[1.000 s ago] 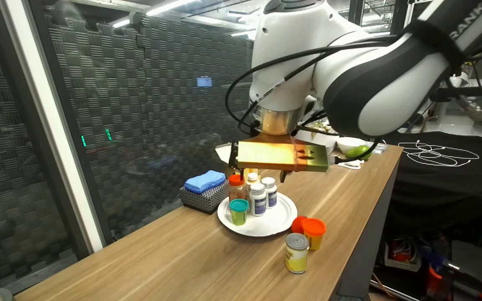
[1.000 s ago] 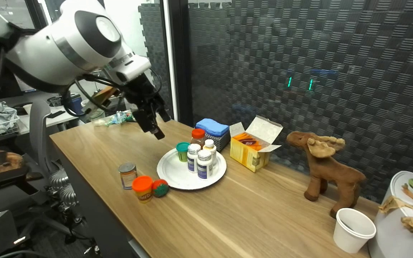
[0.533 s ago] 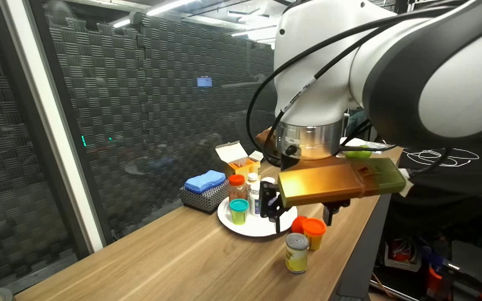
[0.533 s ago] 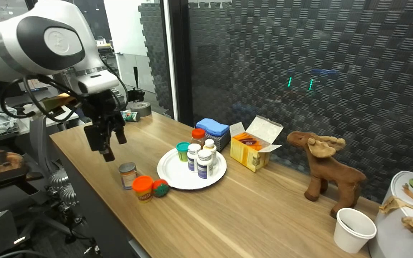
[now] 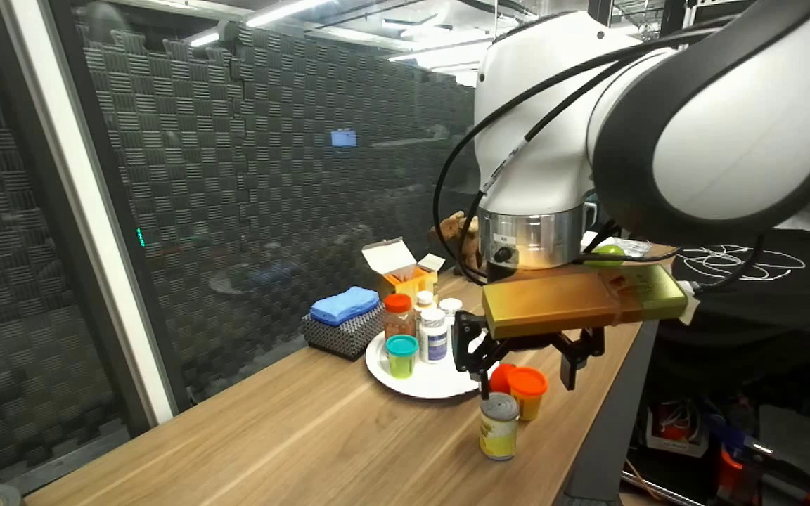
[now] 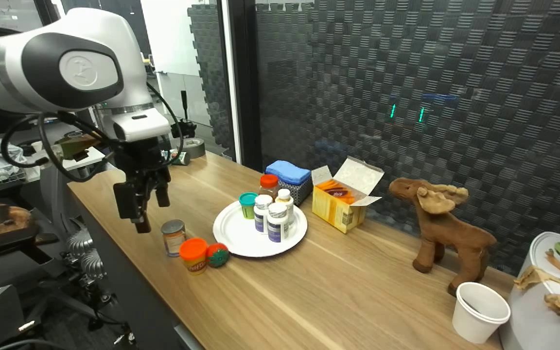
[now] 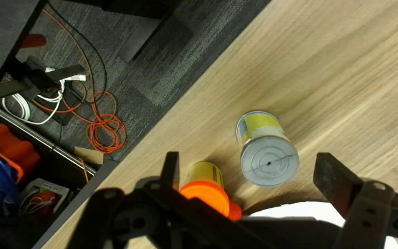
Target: Put the bottles on the tray
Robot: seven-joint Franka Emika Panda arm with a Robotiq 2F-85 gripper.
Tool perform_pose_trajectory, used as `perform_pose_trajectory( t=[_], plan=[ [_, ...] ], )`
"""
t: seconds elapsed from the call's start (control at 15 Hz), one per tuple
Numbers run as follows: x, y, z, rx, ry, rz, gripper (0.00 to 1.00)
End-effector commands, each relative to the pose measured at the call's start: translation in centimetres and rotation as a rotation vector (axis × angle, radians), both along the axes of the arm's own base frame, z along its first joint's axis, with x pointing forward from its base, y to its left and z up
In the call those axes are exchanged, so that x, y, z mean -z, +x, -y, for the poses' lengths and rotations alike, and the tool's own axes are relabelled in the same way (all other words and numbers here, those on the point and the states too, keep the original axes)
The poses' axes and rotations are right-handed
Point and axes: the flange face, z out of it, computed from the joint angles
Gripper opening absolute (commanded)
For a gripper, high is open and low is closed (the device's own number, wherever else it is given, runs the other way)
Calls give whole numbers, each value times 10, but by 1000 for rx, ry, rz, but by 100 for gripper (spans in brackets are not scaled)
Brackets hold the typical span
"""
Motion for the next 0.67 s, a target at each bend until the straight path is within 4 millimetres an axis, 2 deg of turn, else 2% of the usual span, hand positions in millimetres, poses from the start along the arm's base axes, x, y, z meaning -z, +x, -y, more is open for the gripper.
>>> perform_pose_trajectory(
  t=[0.0,0.33,0.6],
  plan=[
    [7,8,3,22,63,-19,100],
    [22,11,2,65,118,-37,100],
    [22,16,0,75,132,16,100]
  ],
)
